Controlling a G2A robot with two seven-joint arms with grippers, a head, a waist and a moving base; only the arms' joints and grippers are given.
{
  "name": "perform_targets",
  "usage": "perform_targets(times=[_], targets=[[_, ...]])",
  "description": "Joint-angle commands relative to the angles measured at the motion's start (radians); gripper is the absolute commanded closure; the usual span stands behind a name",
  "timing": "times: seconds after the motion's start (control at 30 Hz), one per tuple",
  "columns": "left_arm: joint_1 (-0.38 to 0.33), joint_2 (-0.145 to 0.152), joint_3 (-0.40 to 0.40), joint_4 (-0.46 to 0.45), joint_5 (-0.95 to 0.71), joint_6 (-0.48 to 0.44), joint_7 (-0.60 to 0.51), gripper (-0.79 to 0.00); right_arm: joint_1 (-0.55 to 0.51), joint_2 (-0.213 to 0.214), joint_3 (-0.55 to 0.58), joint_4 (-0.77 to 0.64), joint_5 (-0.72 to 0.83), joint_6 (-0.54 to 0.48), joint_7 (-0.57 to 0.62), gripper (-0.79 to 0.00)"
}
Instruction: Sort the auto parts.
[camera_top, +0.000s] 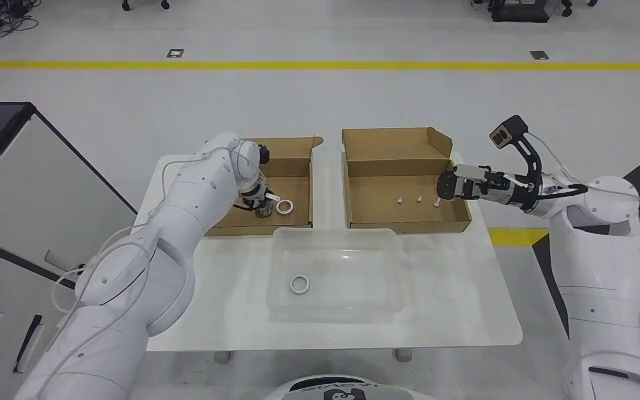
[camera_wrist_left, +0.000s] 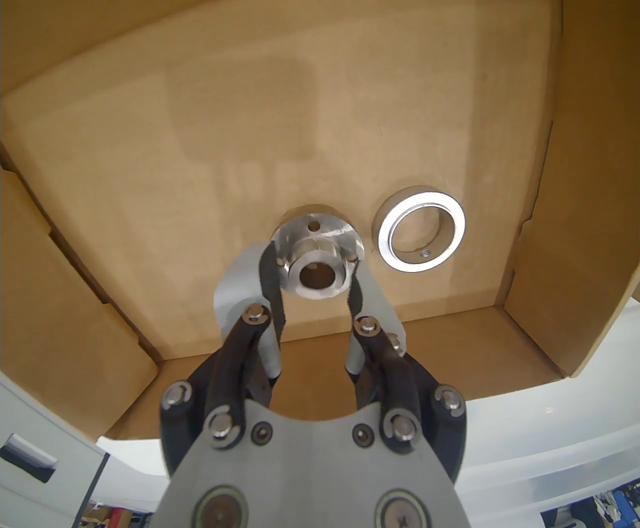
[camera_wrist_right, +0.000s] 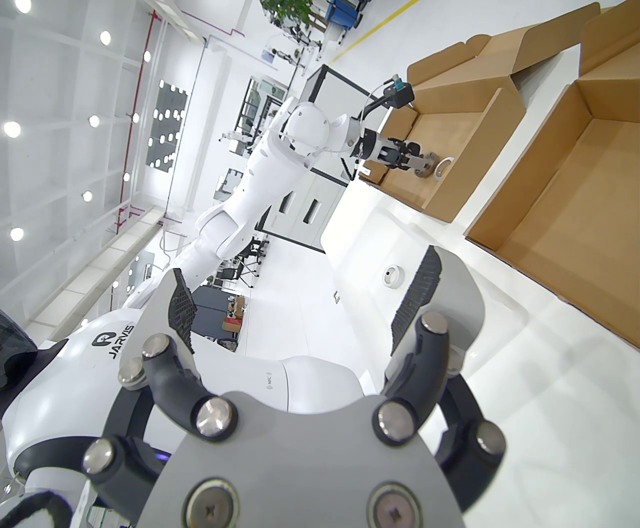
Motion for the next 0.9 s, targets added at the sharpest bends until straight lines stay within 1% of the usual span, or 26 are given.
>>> perform_targets(times=[0.0,0.13,0.27,0.37,0.47,0.57,0.63,0.7,0.73,0.8,0.87], targets=[[-0.003,-0.002,-0.005,0.007,-0.002,-0.004,0.003,-0.785,0.000,0.000,0.000,0.000,0.000,0.000,0.000,-0.785],[-0.013,-0.001,-0.019,0.012,-0.007,-0.016,0.017,-0.785,0.000,0.000,0.000,0.000,0.000,0.000,0.000,-0.785],[-0.024,0.009,-0.040,-0.010,-0.011,-0.032,0.028,-0.785,0.000,0.000,0.000,0.000,0.000,0.000,0.000,-0.785],[-0.026,0.023,-0.055,-0.052,-0.004,-0.048,0.030,-0.785,0.000,0.000,0.000,0.000,0.000,0.000,0.000,-0.785],[-0.017,0.046,-0.076,-0.132,0.009,-0.063,0.031,-0.785,0.000,0.000,0.000,0.000,0.000,0.000,0.000,-0.785],[0.013,0.083,-0.110,-0.262,0.028,-0.077,0.024,-0.785,0.000,0.000,0.000,0.000,0.000,0.000,0.000,-0.785],[0.046,0.115,-0.137,-0.378,0.065,-0.066,-0.002,-0.785,0.000,0.000,0.000,0.000,0.000,0.000,0.000,-0.785],[0.097,0.154,-0.176,-0.545,0.111,-0.027,-0.033,-0.785,0.000,0.000,0.000,0.000,0.000,0.000,0.000,-0.785],[0.134,0.176,-0.202,-0.639,0.135,-0.013,-0.056,-0.785,0.000,0.000,0.000,0.000,0.000,0.000,0.000,-0.785],[0.218,0.225,-0.265,-0.836,0.205,0.019,-0.105,-0.785,0.000,0.000,0.000,0.000,0.000,0.000,0.000,-0.785],[0.319,0.269,-0.335,-1.033,0.268,0.019,-0.158,-0.785,0.000,0.000,0.000,0.000,0.000,0.000,0.000,-0.785]])
